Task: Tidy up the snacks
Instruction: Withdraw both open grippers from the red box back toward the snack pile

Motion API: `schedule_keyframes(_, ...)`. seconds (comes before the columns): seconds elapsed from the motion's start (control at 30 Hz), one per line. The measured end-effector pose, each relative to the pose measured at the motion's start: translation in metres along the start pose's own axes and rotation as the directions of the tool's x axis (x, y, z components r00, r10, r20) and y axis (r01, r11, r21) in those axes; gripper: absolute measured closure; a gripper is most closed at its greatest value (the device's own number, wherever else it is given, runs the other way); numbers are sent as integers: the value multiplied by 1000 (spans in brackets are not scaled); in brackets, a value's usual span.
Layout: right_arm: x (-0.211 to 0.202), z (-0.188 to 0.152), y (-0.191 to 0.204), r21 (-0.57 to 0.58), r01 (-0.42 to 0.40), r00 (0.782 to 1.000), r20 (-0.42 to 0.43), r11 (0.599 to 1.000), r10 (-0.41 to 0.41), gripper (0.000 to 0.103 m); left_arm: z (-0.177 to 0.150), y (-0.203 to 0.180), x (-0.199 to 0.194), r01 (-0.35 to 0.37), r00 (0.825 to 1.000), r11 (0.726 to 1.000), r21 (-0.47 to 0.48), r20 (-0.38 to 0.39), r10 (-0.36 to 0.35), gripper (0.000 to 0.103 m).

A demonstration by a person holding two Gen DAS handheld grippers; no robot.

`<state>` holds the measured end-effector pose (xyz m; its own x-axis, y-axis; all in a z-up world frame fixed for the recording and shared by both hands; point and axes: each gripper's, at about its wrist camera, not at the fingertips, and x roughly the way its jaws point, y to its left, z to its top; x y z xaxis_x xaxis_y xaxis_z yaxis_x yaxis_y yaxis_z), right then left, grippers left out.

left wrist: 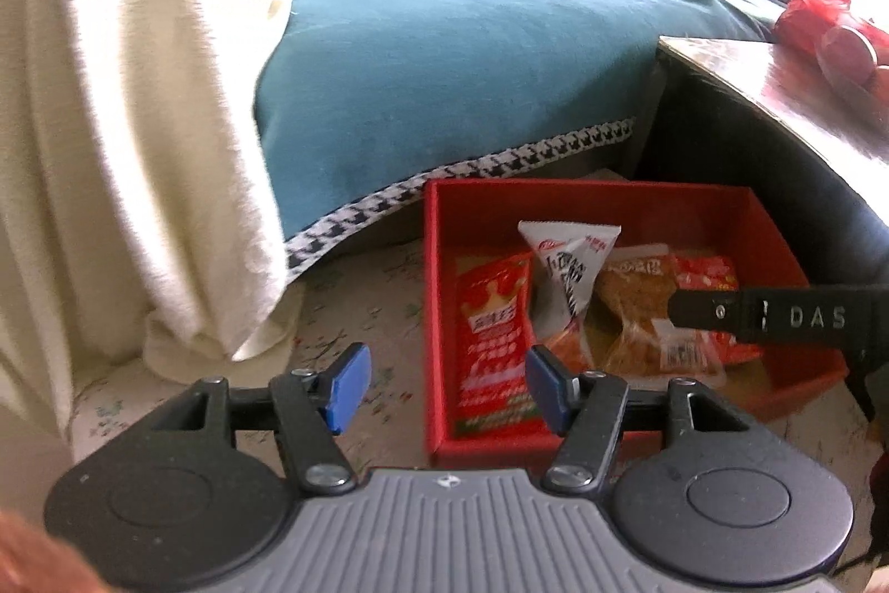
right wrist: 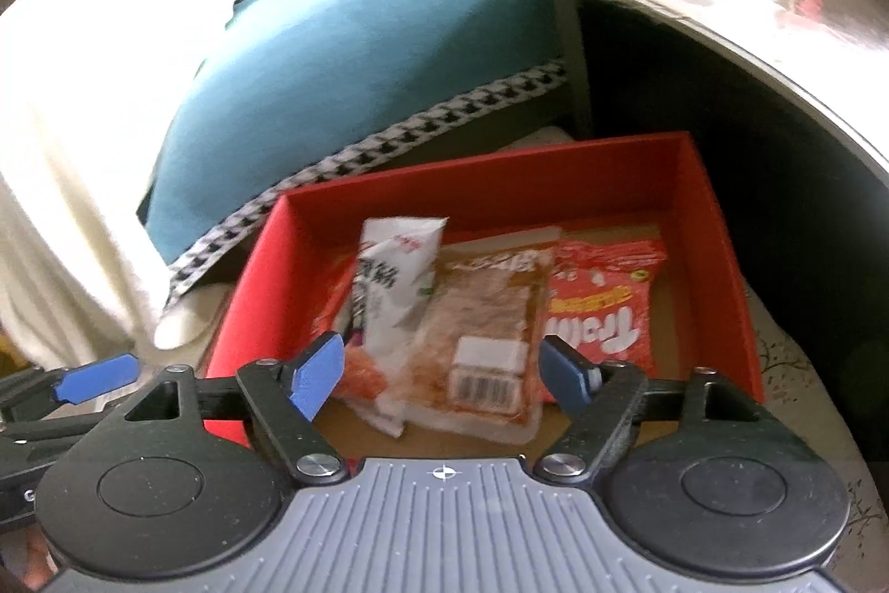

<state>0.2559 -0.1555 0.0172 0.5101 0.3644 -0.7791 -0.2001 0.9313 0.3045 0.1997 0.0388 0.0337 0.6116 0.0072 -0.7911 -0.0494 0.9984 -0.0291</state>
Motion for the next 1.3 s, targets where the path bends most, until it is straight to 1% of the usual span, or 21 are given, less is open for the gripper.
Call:
schedule_keyframes(0.13,-6,-9,17,-39,-21,1000,-18,999,20,20,-17,17,-19,-4,1000,1000,-16,-4,4,46)
schedule_keyframes(0.17,-8,-12,21,-49,-28,999,-20,998,27,19,-21,21,-22,-5,1000,1000,-25,-9,4,44)
schedule_keyframes(0.2,-9,-15,26,-60,-34,999,-23,998,33,19,-27,26,-26,-4,1000,999,-41,-15,3,43)
schedule_keyframes(0.3,-16,-24,39,-96,-53,998,-37,994,50,17,-43,37,-31,-4,999,997,-74,-43,1,42)
schedule_keyframes(0.37,-20,-29,47,-112,-70,997,-48,991,65,17,-50,40,-30,-20,998,998,-59,-54,17,42)
schedule_keyframes(0.43,-24,-36,53,-128,-91,995,-62,988,83,16,-53,43,-25,-15,998,999,-29,-67,13,42)
schedule_keyframes(0.47,-26,-39,56,-136,-98,994,-67,986,89,16,-54,44,-22,-5,997,1000,-22,-76,3,42)
schedule_keyframes(0.53,-28,-45,58,-154,-107,992,-82,982,95,15,-53,48,-12,42,993,999,8,-111,-41,42)
schedule_keyframes(0.63,-27,-54,55,-167,-111,990,-109,980,94,15,-54,48,3,116,983,988,101,-154,-100,42)
schedule_keyframes(0.7,-24,-58,50,-168,-105,989,-124,980,84,15,-56,45,11,163,976,970,182,-176,-131,42)
schedule_keyframes(0.77,-22,-60,45,-157,-98,987,-138,983,77,15,-58,39,23,188,971,950,251,-194,-141,42)
schedule_keyframes(0.83,-20,-60,40,-139,-98,986,-147,985,77,15,-58,35,34,211,965,932,294,-215,-151,42)
schedule_keyframes(0.93,-17,-60,37,-120,-106,983,-161,987,86,15,-59,30,50,259,950,905,336,-257,-176,42)
schedule_keyframes(1.0,-16,-62,38,-123,-113,981,-171,986,91,15,-59,32,56,276,946,898,341,-261,-192,27)
schedule_keyframes(1.07,-15,-63,39,-133,-116,979,-181,984,91,15,-58,40,62,285,939,907,310,-281,-199,22)
schedule_keyframes(1.1,-14,-63,39,-137,-116,978,-187,984,90,15,-60,45,63,282,940,915,290,-275,-202,22)
schedule_keyframes(1.17,-13,-62,39,-138,-112,978,-188,984,85,15,-67,47,57,252,951,922,293,-250,-180,23)
schedule_keyframes(1.23,-15,-61,38,-128,-110,979,-183,986,86,15,-72,45,52,239,955,928,287,-241,-171,28)
schedule_keyframes(1.27,-17,-61,38,-121,-117,979,-179,986,94,15,-74,44,49,230,957,934,275,-236,-166,35)
schedule_keyframes(1.3,-19,-61,38,-118,-124,979,-178,985,102,15,-75,43,47,227,958,938,263,-235,-166,46)
